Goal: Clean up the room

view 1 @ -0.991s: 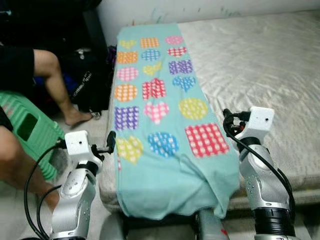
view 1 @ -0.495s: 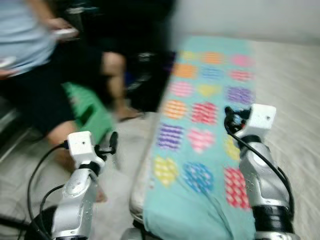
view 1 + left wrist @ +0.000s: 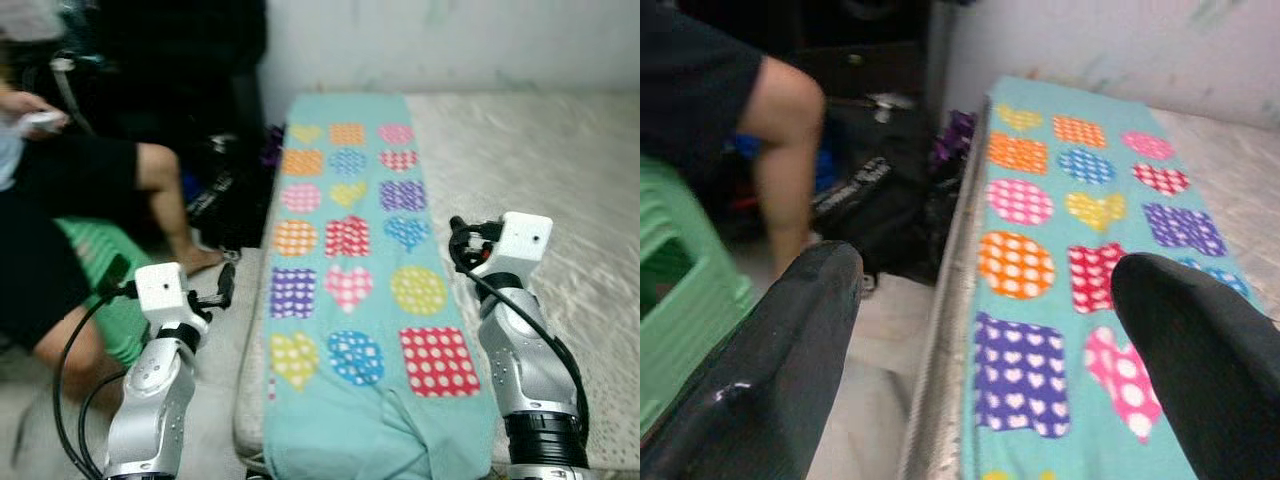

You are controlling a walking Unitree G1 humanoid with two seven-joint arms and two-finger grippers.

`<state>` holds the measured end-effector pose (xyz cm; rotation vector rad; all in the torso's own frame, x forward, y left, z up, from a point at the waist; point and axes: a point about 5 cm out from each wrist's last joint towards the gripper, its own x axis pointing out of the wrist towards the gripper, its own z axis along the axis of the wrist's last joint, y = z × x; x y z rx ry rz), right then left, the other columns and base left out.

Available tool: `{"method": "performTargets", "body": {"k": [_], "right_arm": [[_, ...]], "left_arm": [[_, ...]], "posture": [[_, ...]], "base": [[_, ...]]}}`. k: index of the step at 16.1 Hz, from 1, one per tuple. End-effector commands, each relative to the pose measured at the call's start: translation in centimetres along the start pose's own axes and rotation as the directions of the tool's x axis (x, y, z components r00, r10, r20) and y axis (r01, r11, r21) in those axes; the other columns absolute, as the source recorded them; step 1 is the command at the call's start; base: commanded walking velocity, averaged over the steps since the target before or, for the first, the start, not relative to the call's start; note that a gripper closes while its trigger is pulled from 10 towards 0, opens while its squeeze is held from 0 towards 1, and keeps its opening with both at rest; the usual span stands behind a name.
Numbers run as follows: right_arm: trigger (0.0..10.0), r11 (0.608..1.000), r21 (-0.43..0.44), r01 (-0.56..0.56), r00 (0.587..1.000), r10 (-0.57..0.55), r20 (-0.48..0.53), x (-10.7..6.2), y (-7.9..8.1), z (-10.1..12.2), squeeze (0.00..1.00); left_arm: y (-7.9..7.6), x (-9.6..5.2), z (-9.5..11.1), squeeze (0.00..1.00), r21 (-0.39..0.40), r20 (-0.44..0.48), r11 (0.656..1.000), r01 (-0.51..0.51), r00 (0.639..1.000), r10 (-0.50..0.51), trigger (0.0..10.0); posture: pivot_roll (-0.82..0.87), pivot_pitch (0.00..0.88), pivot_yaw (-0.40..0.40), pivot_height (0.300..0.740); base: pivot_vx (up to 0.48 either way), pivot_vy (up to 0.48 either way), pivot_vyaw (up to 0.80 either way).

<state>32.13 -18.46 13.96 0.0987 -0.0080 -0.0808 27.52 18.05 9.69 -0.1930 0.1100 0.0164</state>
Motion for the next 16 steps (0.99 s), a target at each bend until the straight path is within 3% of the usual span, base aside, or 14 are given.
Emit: {"method": "performTargets", "body": {"k": [1,3,4,6,11,12,13,16], "right_arm": [[10.0,1.000,0.003,-0.007,1.000,0.007,0.016,0.1,0.2,0.4,0.00],[10.0,1.000,0.002,-0.006,1.000,0.006,0.019,0.1,0.2,0.4,0.00],[10.0,0.996,-0.055,-0.065,0.998,0.063,-0.022,-2.3,1.7,-1.5,0.00],[10.0,0.996,-0.052,-0.072,0.997,0.071,-0.031,-2.4,2.1,-1.7,0.00],[10.0,0.997,-0.040,-0.067,0.998,0.067,-0.009,-2.3,2.6,-1.6,0.00],[10.0,0.997,-0.048,-0.062,0.998,0.062,-0.001,-2.5,2.5,-1.8,0.00],[10.0,0.998,-0.044,-0.049,0.999,0.048,-0.018,-3.2,1.7,-2.7,0.00],[10.0,0.988,-0.157,-0.015,0.999,0.008,-0.040,-4.4,-0.5,-3.8,0.00]], "left_arm": [[0.3,0.0,-0.2,0.00,0.011,-0.012,1.000,-0.013,1.000,0.013,10.0],[0.3,0.0,-0.2,0.00,0.011,-0.011,1.000,-0.013,1.000,0.013,10.0],[-1.2,-0.5,-1.2,0.00,-0.021,-0.042,0.998,0.059,0.997,-0.060,10.0],[-1.6,-0.7,-1.6,0.00,-0.033,-0.053,0.997,0.072,0.996,-0.074,10.0],[-1.2,-0.9,-1.9,0.00,0.009,-0.051,0.999,0.039,0.998,-0.039,10.0],[-0.9,-0.9,-1.8,0.00,0.021,-0.027,0.999,0.032,0.999,-0.031,10.0],[0.8,-1.5,-2.0,0.00,0.036,-0.027,0.999,-0.022,0.999,0.023,10.0],[3.2,-2.8,-2.5,0.00,0.057,-0.059,0.996,-0.066,0.996,0.069,10.0]], "posture": [[-0.13,0.000,0.073,0.714],[-0.13,0.000,0.073,0.719],[-0.12,0.000,0.034,0.719],[-0.12,0.000,0.031,0.719],[-0.12,0.000,0.025,0.719],[-0.12,0.000,0.024,0.719],[-0.11,0.000,0.024,0.719],[-0.11,0.000,0.019,0.719]], "base": [[0.000,0.000,0.00],[0.000,0.000,0.00],[0.000,0.000,0.00],[0.000,0.000,0.00],[0.000,0.000,-0.59],[0.000,0.000,0.00],[0.000,0.000,0.00],[0.000,0.000,0.00]]}}
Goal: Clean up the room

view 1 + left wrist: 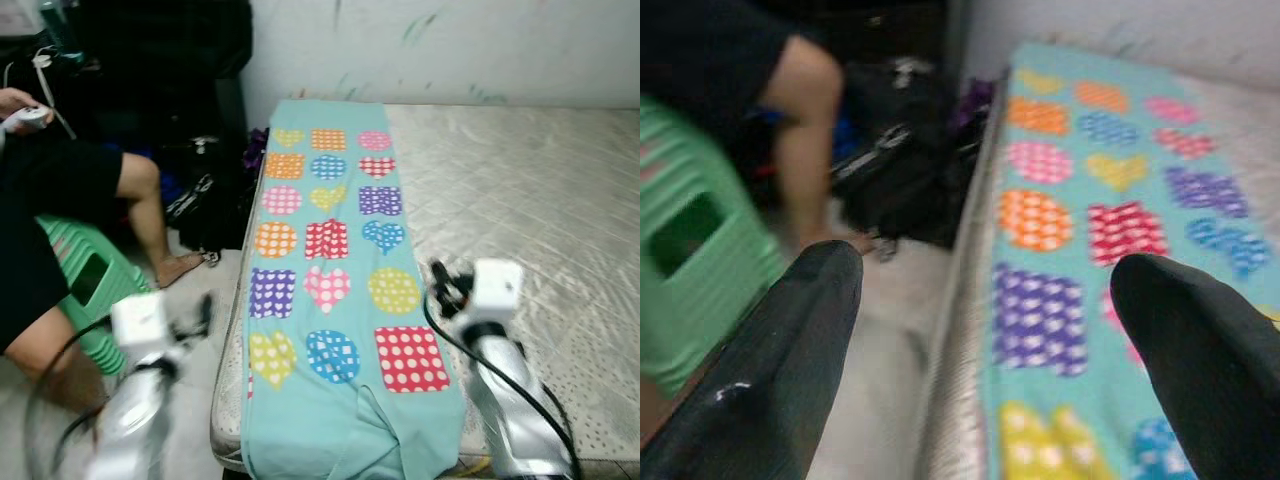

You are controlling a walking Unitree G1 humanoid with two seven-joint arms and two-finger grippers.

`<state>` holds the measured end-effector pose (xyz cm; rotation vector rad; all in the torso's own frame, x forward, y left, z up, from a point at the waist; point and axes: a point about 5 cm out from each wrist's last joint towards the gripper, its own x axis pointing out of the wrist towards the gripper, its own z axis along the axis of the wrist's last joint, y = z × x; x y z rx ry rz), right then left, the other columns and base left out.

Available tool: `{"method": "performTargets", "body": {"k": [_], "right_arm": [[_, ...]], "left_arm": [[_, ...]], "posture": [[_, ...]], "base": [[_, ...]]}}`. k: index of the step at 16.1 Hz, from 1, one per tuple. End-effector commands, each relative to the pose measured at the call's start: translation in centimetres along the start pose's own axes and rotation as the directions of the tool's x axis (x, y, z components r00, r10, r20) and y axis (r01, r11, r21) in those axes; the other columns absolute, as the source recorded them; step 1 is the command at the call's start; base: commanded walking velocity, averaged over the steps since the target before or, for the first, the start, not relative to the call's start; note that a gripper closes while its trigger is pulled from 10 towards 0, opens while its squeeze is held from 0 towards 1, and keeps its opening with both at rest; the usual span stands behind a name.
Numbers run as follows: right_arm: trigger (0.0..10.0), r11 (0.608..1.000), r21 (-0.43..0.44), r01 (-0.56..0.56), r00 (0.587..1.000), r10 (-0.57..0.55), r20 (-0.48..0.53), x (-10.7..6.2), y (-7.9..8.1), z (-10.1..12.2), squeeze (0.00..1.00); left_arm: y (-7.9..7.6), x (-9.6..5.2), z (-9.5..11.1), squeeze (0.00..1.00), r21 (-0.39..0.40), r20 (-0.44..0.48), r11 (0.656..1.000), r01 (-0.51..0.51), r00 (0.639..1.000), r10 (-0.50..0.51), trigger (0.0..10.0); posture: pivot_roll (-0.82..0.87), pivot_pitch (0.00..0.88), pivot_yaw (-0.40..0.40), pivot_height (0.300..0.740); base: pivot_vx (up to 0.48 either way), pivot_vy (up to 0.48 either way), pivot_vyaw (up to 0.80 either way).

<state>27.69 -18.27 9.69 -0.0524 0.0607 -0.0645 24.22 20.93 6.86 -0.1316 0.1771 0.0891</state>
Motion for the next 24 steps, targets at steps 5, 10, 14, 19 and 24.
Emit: {"method": "performTargets", "body": {"k": [5,10,14,19,24], "right_arm": [[10.0,0.998,-0.053,0.044,0.999,-0.045,-0.008,0.1,-2.2,-0.5,0.00],[10.0,1.000,-0.029,0.009,1.000,-0.009,-0.003,0.1,-1.3,-0.4,0.00],[10.0,1.000,-0.017,0.006,1.000,-0.006,0.003,0.3,-1.2,-0.1,0.00],[10.0,1.000,-0.009,-0.002,1.000,0.002,-0.003,0.2,-0.9,-0.2,0.00],[10.0,1.000,-0.010,-0.001,1.000,0.001,-0.006,0.2,-1.0,-0.1,0.00]], "left_arm": [[0.0,-0.3,-0.4,0.00,-0.010,-0.005,1.000,0.005,1.000,-0.005,10.0],[-0.5,0.0,-0.2,0.00,-0.015,0.003,0.999,0.031,1.000,-0.031,10.0],[-1.1,0.2,0.0,0.00,-0.026,0.007,0.998,0.048,0.999,-0.048,10.0],[-1.3,0.1,-0.2,0.00,-0.034,0.000,0.998,0.053,0.999,-0.053,10.0],[-1.4,-0.1,-0.2,0.00,-0.036,-0.004,0.998,0.051,0.999,-0.051,10.0]], "posture": [[-0.12,0.000,0.003,0.719],[-0.12,0.000,-0.004,0.719],[-0.12,0.000,-0.003,0.719],[-0.12,0.000,-0.008,0.719],[-0.12,0.000,-0.010,0.719]], "base": [[0.000,0.000,-0.32],[0.000,0.000,-0.75],[0.000,0.000,0.00],[0.000,0.000,0.00],[-0.208,0.000,0.00]]}}
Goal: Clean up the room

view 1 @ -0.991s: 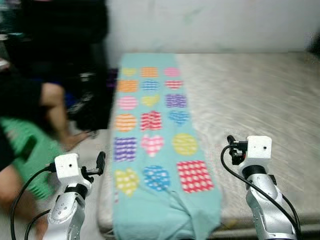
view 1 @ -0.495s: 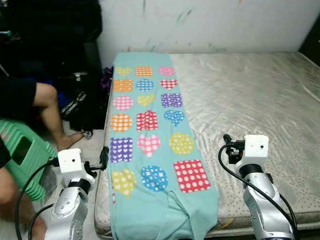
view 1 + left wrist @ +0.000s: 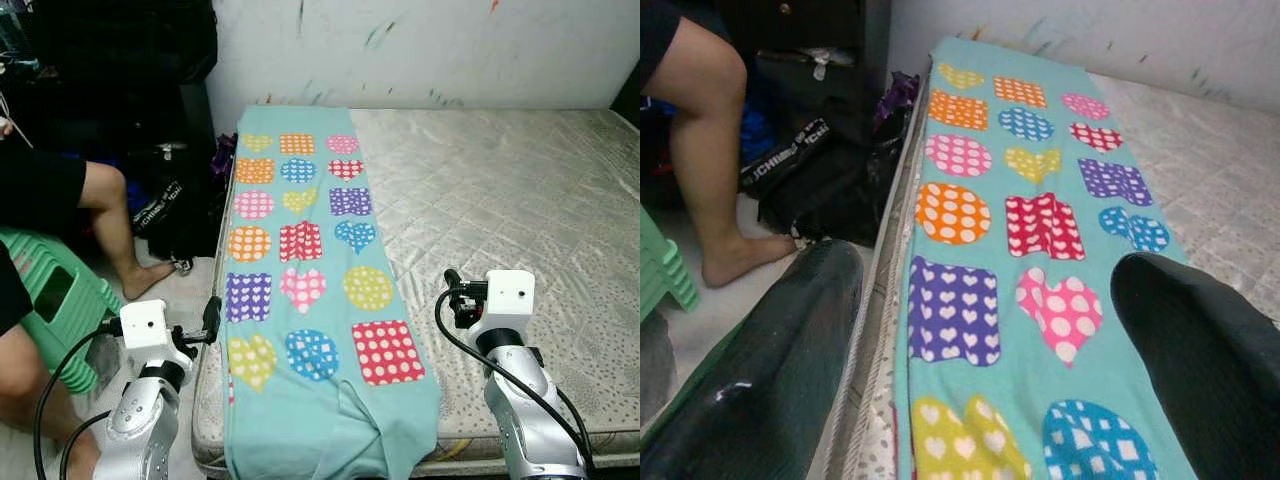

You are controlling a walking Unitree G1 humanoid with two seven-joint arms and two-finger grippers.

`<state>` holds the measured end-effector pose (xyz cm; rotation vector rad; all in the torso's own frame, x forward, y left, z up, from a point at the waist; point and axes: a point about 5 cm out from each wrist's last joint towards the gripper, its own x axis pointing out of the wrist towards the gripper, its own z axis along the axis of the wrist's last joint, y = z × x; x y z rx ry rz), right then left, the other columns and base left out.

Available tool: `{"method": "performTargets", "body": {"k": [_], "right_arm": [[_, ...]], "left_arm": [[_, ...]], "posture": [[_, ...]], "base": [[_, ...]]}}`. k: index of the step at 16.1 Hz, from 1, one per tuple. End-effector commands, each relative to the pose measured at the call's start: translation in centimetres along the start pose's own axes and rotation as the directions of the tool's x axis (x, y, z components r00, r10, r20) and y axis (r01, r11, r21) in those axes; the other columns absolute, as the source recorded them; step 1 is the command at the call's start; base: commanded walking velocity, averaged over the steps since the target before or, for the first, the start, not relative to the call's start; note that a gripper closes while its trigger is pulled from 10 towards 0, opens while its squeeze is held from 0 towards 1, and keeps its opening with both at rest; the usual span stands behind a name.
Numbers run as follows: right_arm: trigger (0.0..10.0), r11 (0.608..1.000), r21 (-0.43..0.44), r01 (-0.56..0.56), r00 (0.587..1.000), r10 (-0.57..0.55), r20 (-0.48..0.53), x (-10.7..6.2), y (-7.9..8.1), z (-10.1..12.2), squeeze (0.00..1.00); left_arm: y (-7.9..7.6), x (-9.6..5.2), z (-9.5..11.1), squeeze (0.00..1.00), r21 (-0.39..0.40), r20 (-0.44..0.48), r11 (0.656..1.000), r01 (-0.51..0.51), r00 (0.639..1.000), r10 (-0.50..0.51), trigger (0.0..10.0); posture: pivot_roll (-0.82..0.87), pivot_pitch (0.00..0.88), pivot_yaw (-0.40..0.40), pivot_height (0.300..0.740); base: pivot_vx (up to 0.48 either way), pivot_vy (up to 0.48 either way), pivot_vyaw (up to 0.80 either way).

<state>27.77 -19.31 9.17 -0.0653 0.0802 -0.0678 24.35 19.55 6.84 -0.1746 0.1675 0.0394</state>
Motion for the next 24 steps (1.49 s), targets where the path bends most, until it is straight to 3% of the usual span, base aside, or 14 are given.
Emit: {"method": "performTargets", "body": {"k": [1,11,20,24], "right_arm": [[10.0,1.000,0.003,-0.004,1.000,0.004,0.013,-0.04,-0.01,0.43,0.00],[10.0,1.000,0.007,-0.003,1.000,0.003,0.004,0.07,0.00,0.32,0.00],[10.0,1.000,0.006,-0.003,1.000,0.003,0.007,0.21,0.01,0.43,0.00],[10.0,1.000,0.004,-0.006,1.000,0.006,0.007,0.20,0.00,0.47,0.00]], "left_arm": [[0.00,-0.16,-0.07,0.00,0.003,-0.010,1.000,-0.003,1.000,0.003,10.0],[-0.09,0.10,0.06,0.00,-0.007,-0.005,1.000,0.002,1.000,-0.002,10.0],[-0.25,0.21,0.08,0.00,-0.012,-0.002,1.000,0.005,1.000,-0.005,10.0],[-0.20,0.16,0.08,0.00,-0.017,-0.003,1.000,-0.003,1.000,0.003,10.0]], "posture": [[-0.12,0.000,-0.010,0.719],[-0.13,0.000,-0.009,0.719],[-0.13,0.000,-0.009,0.719],[-0.13,0.000,-0.011,0.719]], "base": [[-0.244,0.000,0.00],[0.000,0.000,0.00],[-0.256,0.000,0.00],[0.000,0.000,0.00]]}}
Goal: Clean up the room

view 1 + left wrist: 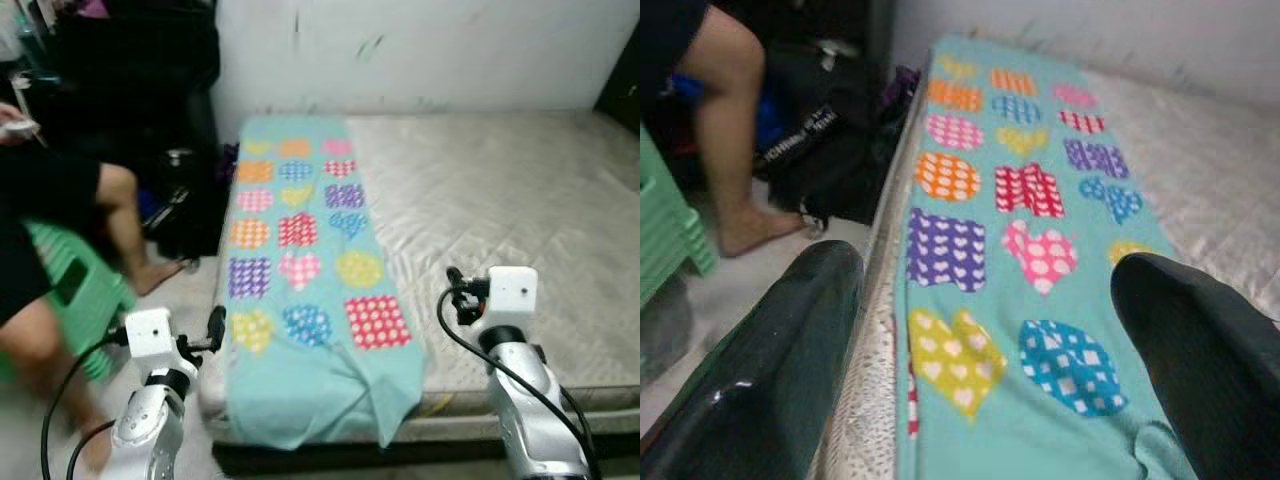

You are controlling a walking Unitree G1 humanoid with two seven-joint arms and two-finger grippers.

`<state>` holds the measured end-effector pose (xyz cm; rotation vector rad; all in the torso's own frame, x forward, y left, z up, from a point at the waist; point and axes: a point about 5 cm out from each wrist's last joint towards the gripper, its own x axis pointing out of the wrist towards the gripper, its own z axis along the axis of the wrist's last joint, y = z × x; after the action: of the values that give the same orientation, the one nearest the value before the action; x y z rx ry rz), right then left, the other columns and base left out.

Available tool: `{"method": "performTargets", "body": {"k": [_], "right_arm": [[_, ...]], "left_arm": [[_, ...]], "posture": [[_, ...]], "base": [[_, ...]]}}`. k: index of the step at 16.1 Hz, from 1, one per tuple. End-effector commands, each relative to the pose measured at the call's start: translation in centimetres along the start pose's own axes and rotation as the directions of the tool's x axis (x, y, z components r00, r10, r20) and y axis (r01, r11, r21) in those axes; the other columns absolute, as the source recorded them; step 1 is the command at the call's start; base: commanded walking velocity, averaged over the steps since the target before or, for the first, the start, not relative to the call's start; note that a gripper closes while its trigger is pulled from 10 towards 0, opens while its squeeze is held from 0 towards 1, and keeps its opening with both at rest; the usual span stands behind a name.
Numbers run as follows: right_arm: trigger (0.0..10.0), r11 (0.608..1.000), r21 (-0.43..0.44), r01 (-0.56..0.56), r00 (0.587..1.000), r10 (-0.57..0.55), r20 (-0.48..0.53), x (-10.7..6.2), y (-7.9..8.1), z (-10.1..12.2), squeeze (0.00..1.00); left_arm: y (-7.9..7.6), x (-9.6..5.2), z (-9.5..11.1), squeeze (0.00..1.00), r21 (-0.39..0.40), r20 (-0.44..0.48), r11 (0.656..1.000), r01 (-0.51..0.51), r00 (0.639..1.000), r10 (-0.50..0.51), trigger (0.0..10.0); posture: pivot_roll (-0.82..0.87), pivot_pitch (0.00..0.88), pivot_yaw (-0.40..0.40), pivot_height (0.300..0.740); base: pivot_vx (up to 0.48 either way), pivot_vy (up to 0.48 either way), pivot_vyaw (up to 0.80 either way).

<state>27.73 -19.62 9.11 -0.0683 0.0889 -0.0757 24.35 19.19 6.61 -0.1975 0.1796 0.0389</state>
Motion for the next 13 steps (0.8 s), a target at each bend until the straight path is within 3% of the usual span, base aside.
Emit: {"method": "performTargets", "body": {"k": [1,7,10,13], "right_arm": [[10.0,1.000,0.006,-0.014,1.000,0.014,0.016,0.21,0.29,0.56,0.00],[10.0,1.000,0.013,-0.013,1.000,0.013,0.012,0.38,0.30,0.58,0.00],[10.0,1.000,0.013,-0.021,1.000,0.021,0.008,0.43,0.42,0.57,0.00],[10.0,1.000,0.010,-0.027,1.000,0.026,0.013,0.55,0.51,0.66,0.00]], "left_arm": [[0.11,0.14,0.37,0.00,0.005,0.009,1.000,-0.004,1.000,0.004,10.0],[-0.07,0.18,0.46,0.00,0.002,0.013,1.000,-0.001,1.000,0.001,10.0],[-0.31,0.18,0.57,0.00,-0.005,0.016,1.000,0.004,1.000,-0.004,10.0],[-0.45,0.27,0.59,0.00,-0.004,0.016,1.000,0.012,1.000,-0.012,10.0]], "posture": [[-0.13,0.000,-0.011,0.719],[-0.13,0.000,-0.014,0.719],[-0.13,0.000,-0.014,0.719],[-0.13,0.000,-0.015,0.719]], "base": [[0.000,0.000,0.00],[0.000,0.000,0.00],[0.000,0.000,-0.80],[0.000,0.000,-0.35]]}}
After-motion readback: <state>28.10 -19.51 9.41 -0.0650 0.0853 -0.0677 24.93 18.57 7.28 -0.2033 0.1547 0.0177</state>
